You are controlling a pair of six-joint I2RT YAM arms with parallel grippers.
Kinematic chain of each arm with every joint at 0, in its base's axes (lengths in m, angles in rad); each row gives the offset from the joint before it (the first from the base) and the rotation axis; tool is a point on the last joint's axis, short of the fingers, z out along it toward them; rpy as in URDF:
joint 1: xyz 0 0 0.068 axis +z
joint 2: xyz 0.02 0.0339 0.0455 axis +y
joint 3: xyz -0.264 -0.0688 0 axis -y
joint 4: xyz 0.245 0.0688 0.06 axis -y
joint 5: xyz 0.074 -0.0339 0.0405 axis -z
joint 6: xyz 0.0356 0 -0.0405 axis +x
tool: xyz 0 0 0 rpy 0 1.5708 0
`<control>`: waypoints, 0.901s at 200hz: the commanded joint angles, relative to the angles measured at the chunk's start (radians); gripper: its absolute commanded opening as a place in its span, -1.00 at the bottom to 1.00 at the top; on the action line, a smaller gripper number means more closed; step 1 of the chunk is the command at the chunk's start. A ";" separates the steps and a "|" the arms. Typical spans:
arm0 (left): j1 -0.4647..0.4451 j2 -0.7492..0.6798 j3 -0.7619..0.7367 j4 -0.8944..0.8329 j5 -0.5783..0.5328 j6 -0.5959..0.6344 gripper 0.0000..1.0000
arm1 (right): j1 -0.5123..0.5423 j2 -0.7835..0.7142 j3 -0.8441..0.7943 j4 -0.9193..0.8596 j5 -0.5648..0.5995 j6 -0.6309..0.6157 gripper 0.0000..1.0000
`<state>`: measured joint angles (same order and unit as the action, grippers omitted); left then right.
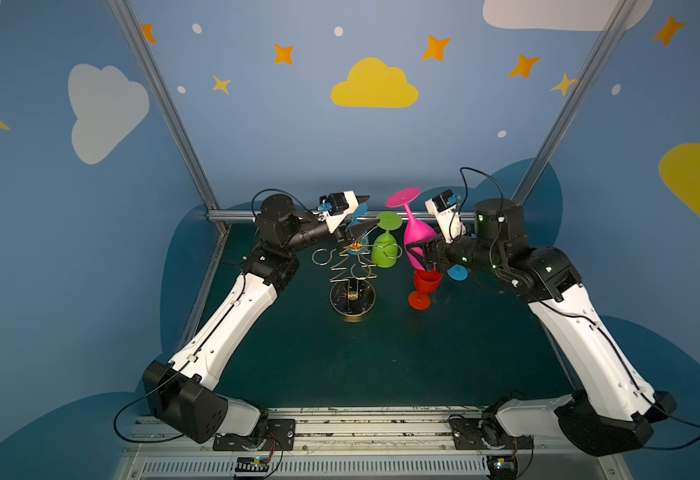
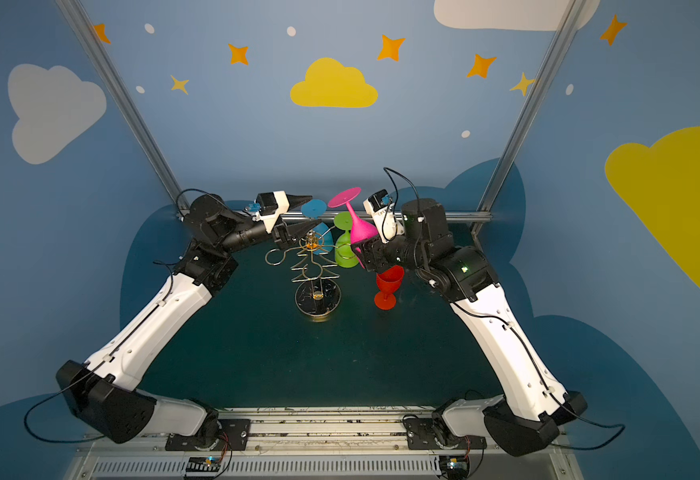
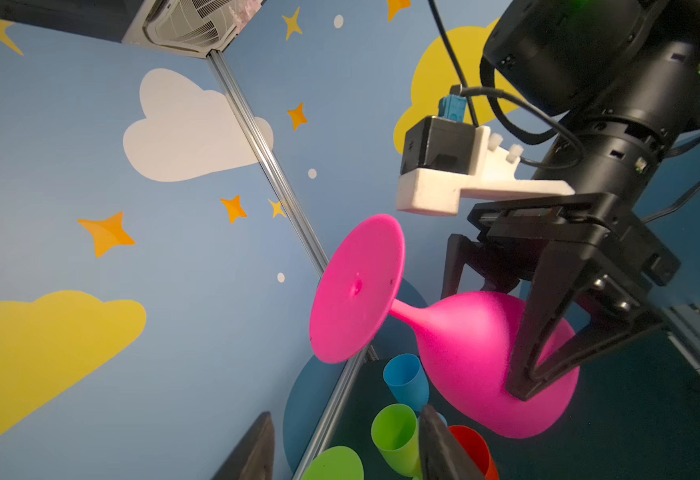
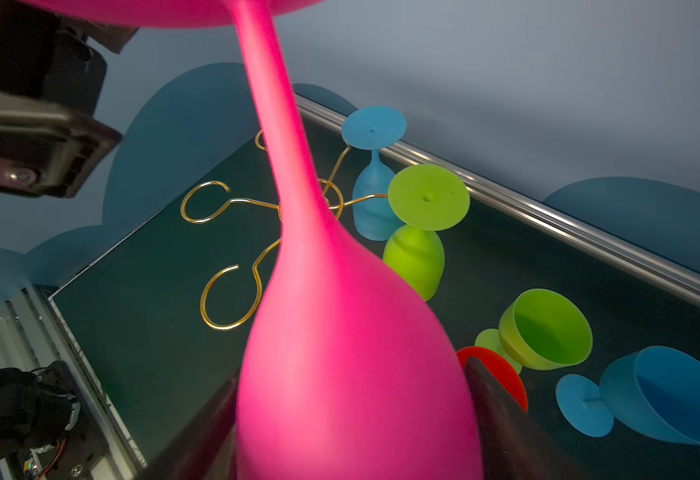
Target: Take the wine glass off the wine glass rack
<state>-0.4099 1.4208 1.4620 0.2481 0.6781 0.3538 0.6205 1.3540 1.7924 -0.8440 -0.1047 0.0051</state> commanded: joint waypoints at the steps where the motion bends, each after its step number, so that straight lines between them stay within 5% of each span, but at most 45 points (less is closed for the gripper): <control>1: -0.003 -0.006 -0.004 0.048 -0.026 0.069 0.09 | 0.025 0.017 0.037 -0.013 -0.027 0.020 -0.64; 123: -0.009 0.000 -0.011 0.015 -0.049 0.117 -0.48 | 0.114 0.057 0.047 -0.023 -0.048 0.055 -0.67; 180: -0.009 -0.018 -0.044 0.052 -0.093 0.095 -0.95 | 0.119 0.047 0.048 -0.011 -0.067 0.069 -0.20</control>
<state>-0.4118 1.4231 1.4269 0.2615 0.6216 0.5072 0.7216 1.4063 1.8259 -0.8448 -0.1322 0.0990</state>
